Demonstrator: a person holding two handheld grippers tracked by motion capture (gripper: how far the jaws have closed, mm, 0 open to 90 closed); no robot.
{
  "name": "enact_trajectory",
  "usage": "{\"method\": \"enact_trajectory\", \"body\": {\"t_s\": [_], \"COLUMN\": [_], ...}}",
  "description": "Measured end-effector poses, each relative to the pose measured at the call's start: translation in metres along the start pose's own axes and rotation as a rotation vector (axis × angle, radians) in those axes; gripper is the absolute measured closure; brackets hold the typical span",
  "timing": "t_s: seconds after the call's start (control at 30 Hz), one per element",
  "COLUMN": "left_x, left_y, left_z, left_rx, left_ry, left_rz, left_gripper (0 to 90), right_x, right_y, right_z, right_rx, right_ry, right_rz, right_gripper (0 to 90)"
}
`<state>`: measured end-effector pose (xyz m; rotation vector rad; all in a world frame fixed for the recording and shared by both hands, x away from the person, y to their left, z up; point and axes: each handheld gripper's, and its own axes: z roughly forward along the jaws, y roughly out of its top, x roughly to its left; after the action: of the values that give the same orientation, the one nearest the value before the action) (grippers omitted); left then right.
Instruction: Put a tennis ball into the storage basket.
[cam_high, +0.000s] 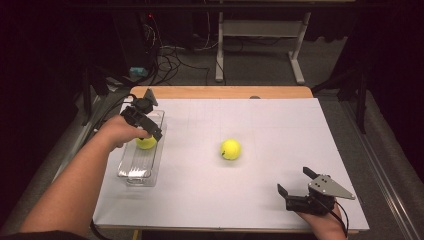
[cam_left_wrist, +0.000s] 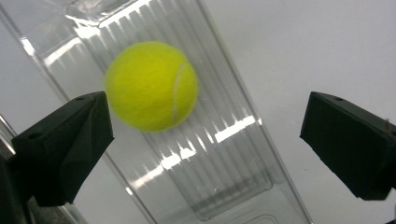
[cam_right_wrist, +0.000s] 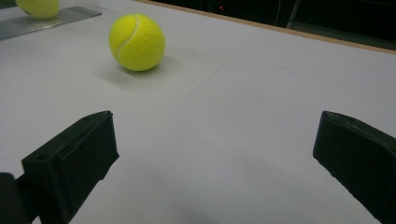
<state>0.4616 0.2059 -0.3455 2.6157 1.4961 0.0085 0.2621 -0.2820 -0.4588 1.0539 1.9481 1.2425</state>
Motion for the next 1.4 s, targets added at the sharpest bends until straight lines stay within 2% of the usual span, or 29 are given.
{"method": "enact_trajectory", "body": {"t_s": [0.43,0.73,0.87,1.17,1.3,1.4], "left_x": [-0.055,-0.088,-0.105,-0.148,-0.164,-0.171], "left_y": [0.009,0.014,0.014,0.011,0.008,0.006], "left_z": [0.011,0.020,0.022,0.030,0.036,0.042], "left_rx": [-0.008,-0.019,-0.027,-0.044,-0.054,-0.054], "left_ry": [-0.015,-0.026,-0.057,-0.072,-0.093,-0.101], "left_rz": [0.134,0.202,0.230,0.312,0.340,0.358], "left_gripper": [3.5,3.5,3.8,3.9,3.9,3.9], "right_x": [0.000,0.001,0.001,0.001,0.001,0.001], "right_y": [0.000,0.000,0.000,0.000,0.000,0.000], "right_z": [0.000,0.000,0.001,0.001,0.001,0.001], "right_rx": [-0.001,-0.001,0.001,0.001,0.000,0.001], "right_ry": [0.001,0.001,0.002,0.003,0.003,0.003], "right_rz": [-0.004,-0.006,-0.005,-0.006,-0.007,-0.006], "right_gripper": [0.0,0.0,0.0,0.0,0.0,0.0]}}
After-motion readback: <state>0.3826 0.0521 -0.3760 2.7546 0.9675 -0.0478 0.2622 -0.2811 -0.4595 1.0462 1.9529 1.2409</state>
